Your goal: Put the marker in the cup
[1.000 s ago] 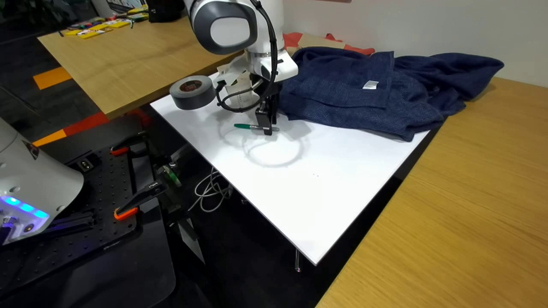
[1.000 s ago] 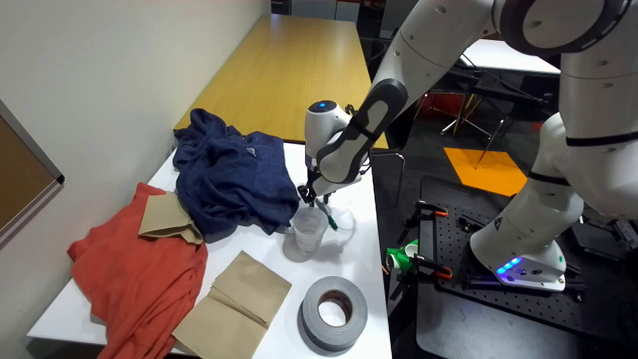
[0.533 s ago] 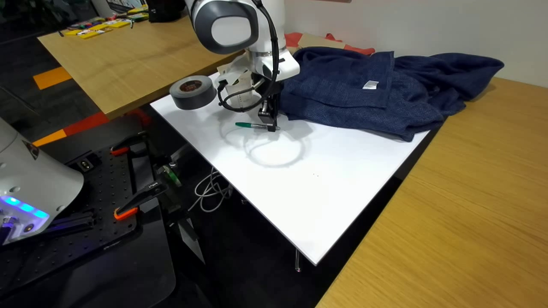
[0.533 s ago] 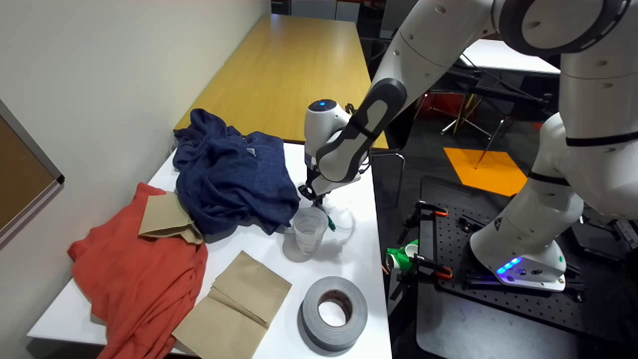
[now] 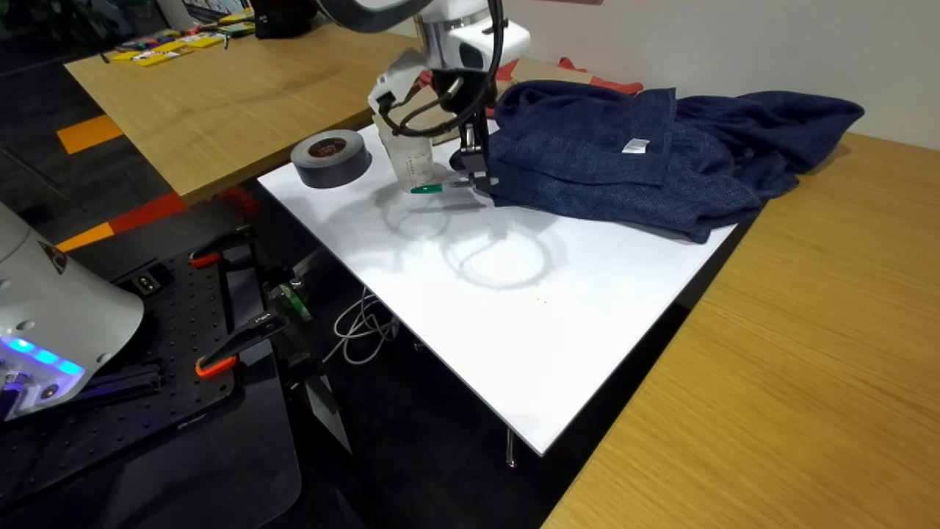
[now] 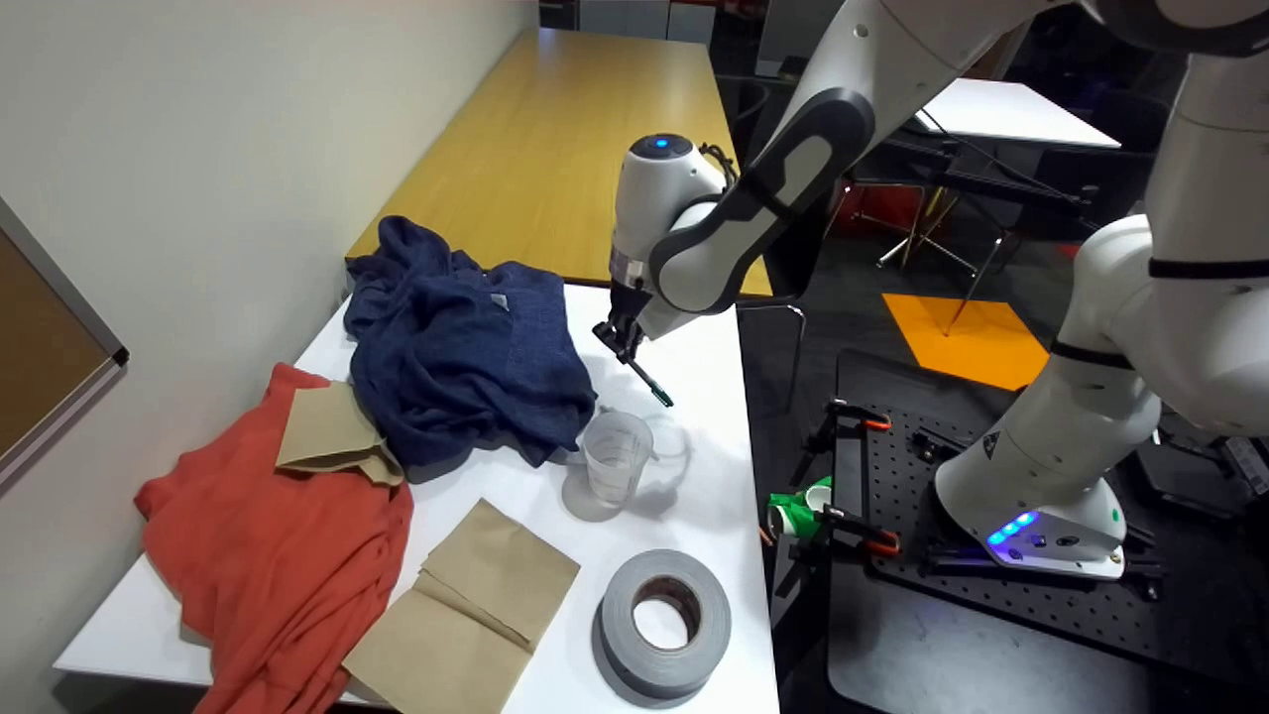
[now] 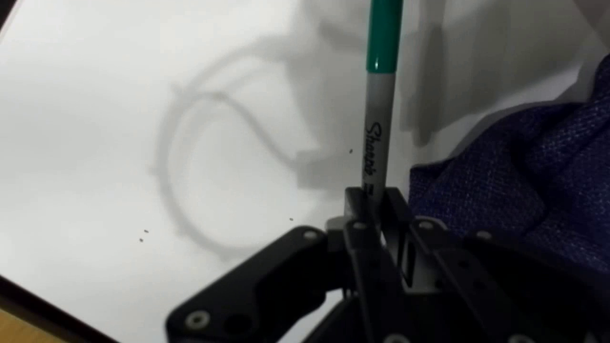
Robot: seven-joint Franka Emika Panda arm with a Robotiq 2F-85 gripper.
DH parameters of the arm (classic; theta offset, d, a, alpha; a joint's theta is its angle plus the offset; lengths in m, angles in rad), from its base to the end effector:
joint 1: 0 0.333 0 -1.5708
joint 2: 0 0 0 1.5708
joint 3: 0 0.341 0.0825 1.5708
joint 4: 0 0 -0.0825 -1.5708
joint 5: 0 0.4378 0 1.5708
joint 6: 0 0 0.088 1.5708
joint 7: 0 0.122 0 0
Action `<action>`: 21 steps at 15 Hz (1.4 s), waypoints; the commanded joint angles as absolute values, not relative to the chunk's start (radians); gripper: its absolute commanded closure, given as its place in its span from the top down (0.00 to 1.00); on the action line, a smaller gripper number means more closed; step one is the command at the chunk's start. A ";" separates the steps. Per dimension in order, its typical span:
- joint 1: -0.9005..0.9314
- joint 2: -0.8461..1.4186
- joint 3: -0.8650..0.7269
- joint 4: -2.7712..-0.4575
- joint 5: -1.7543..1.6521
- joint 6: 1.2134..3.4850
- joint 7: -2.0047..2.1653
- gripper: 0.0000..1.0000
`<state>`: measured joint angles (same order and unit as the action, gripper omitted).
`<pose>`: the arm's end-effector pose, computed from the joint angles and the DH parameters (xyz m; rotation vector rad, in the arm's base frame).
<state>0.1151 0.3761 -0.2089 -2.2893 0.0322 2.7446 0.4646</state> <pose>0.5717 -0.0600 0.1588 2.9686 -0.8698 0.1518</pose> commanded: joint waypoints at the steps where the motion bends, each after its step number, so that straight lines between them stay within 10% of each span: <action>1: 0.086 0.182 -0.179 -2.394 -0.024 2.707 0.327 0.03; 21: 0.085 -0.152 -0.029 -2.498 0.149 2.529 -0.444 0.13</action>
<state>0.0874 -0.1515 -0.0323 -2.4991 0.1492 2.5313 -0.4451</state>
